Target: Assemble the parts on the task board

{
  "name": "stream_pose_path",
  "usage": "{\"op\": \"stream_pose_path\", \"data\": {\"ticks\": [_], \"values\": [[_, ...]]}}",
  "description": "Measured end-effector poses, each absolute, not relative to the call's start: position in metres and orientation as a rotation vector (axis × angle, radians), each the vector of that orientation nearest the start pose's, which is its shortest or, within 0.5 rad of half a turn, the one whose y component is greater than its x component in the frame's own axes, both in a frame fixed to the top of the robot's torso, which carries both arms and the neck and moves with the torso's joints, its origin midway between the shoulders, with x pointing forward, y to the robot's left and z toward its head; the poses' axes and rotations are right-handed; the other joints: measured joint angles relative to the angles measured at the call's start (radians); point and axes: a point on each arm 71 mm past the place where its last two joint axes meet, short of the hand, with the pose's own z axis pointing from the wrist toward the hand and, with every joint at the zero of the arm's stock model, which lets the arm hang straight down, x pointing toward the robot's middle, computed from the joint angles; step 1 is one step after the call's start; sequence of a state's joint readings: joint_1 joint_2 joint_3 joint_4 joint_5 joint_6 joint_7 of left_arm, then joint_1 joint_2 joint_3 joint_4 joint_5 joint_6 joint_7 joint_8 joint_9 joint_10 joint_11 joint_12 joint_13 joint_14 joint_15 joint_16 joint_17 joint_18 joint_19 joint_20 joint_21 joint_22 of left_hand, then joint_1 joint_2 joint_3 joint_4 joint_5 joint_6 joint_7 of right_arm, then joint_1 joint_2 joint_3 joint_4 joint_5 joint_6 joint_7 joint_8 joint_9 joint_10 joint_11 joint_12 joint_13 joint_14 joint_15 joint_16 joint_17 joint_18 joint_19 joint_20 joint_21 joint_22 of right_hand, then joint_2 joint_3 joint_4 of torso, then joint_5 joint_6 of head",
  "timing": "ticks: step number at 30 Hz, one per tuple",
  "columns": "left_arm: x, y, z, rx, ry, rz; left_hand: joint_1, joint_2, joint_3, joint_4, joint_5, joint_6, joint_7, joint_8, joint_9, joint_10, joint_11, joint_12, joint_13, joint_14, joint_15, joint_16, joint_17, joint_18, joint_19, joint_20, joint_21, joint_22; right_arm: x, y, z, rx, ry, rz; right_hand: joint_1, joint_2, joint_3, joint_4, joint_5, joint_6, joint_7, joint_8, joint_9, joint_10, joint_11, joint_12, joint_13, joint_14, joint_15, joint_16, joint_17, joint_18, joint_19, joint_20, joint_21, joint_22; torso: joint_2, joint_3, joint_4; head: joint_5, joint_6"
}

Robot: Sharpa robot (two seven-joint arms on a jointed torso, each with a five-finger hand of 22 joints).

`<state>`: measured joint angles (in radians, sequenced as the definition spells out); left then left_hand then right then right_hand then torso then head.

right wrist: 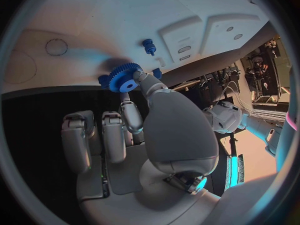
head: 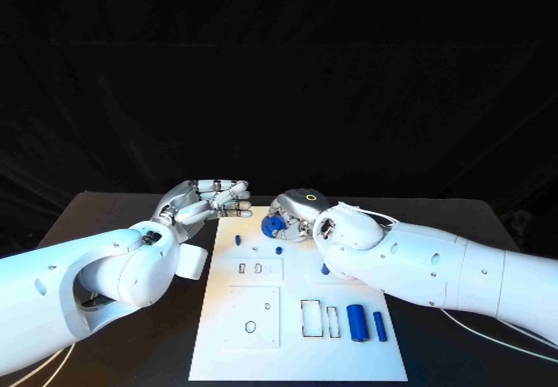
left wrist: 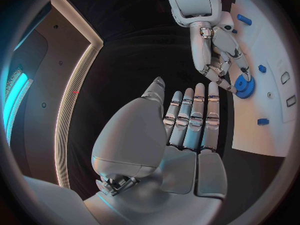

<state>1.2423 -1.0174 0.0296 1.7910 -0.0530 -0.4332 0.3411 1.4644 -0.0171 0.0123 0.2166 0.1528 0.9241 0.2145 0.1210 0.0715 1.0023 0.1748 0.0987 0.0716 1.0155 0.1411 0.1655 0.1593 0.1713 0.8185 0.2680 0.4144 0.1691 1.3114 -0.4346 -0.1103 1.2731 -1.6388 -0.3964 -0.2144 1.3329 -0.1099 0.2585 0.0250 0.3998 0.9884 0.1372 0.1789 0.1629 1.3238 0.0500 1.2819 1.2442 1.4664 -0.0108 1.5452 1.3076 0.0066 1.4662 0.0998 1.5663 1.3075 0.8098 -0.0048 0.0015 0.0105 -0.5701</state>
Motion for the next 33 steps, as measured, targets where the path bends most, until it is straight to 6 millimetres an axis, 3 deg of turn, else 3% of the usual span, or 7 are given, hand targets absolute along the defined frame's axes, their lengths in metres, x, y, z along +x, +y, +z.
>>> {"op": "stream_pose_path", "data": {"ticks": [9, 15, 19, 25, 33], "values": [[0.452, 0.2195, -0.1149, -1.039, 1.355, -1.546, 0.0, 0.0, 0.0, 0.0, 0.0, 0.0, 0.0, 0.0, 0.0, 0.0, 0.0, 0.0, 0.0, 0.0, 0.0, 0.0, 0.0, 0.0, 0.0, 0.0, 0.0, 0.0, 0.5246, -0.0564, -0.1539, -0.374, 1.454, 0.59, -0.019, -0.019, 0.019, 0.008, -0.038, -0.001, 0.001, -0.004, -0.004, -0.001, 0.001, -0.012, -0.009, 0.0, 0.0, 0.0, 0.0, 0.0, 0.0, 0.0, 0.0, 0.0, 0.0, 0.0008, -0.0013, 0.0, 0.002], [0.4523, 0.2187, -0.1147, -1.038, 1.356, -1.547, 0.0, 0.0, 0.0, 0.0, 0.0, 0.0, 0.0, 0.0, 0.0, 0.0, 0.0, 0.0, 0.0, 0.0, 0.0, 0.0, 0.0, 0.0, 0.0, 0.0, 0.0, 0.0, 0.5247, -0.0532, -0.1548, -0.376, 1.454, 0.592, -0.049, -0.038, 0.014, 0.024, -0.124, -0.059, 0.021, -0.048, -0.018, -0.02, 0.02, -0.027, -0.029, 0.0, 0.004, 0.0, 0.0, 0.0, 0.0, 0.0, 0.0, 0.0, 0.0, 0.0008, -0.0013, -0.001, 0.002], [0.4525, 0.2188, -0.1146, -1.038, 1.356, -1.547, 0.0, 0.0, 0.0, 0.0, 0.0, 0.0, 0.0, 0.0, 0.0, 0.0, 0.0, 0.0, 0.0, 0.0, 0.0, 0.0, 0.0, 0.0, 0.0, 0.0, 0.0, 0.0, 0.5248, -0.0528, -0.1553, -0.377, 1.455, 0.592, -0.067, -0.046, -0.018, 0.041, -0.155, -0.088, 0.034, -0.075, -0.026, -0.03, 0.031, -0.033, -0.038, 0.0, 0.011, 0.0, 0.0, 0.0, 0.0, 0.007, 0.0, 0.0, 0.0, 0.0006, -0.0006, -0.001, 0.002], [0.4527, 0.2191, -0.1144, -1.038, 1.356, -1.546, 0.0, 0.0, 0.0, 0.0, 0.0, 0.0, 0.0, 0.0, 0.0, 0.0, 0.0, 0.0, 0.0, 0.0, 0.0, 0.0, 0.0, 0.0, 0.0, 0.0, 0.0, 0.0, 0.5258, -0.0544, -0.156, -0.374, 1.46, 0.588, -0.078, -0.035, -0.044, 0.063, -0.155, -0.088, 0.034, -0.083, -0.027, -0.03, 0.031, -0.036, -0.04, 0.0, 0.018, 0.0, 0.0, 0.0, 0.0, 0.015, 0.0, 0.0, 0.0, 0.0001, -0.0006, 0.0, 0.001], [0.4528, 0.2196, -0.1143, -1.039, 1.355, -1.545, 0.0, 0.0, 0.0, 0.0, 0.0, 0.0, 0.0, 0.0, 0.0, 0.0, 0.0, 0.0, 0.0, 0.0, 0.0, 0.0, 0.0, 0.0, 0.0, 0.0, 0.0, 0.0, 0.5272, -0.0603, -0.1575, -0.367, 1.478, 0.578, -0.119, -0.012, -0.078, 0.102, -0.115, -0.063, 0.027, -0.083, -0.02, -0.03, 0.03, -0.026, -0.026, 0.0, 0.018, 0.0, 0.0, 0.0, 0.0, 0.015, 0.0, 0.0, -0.001, 0.0, -0.0006, 0.001, 0.003]]}}
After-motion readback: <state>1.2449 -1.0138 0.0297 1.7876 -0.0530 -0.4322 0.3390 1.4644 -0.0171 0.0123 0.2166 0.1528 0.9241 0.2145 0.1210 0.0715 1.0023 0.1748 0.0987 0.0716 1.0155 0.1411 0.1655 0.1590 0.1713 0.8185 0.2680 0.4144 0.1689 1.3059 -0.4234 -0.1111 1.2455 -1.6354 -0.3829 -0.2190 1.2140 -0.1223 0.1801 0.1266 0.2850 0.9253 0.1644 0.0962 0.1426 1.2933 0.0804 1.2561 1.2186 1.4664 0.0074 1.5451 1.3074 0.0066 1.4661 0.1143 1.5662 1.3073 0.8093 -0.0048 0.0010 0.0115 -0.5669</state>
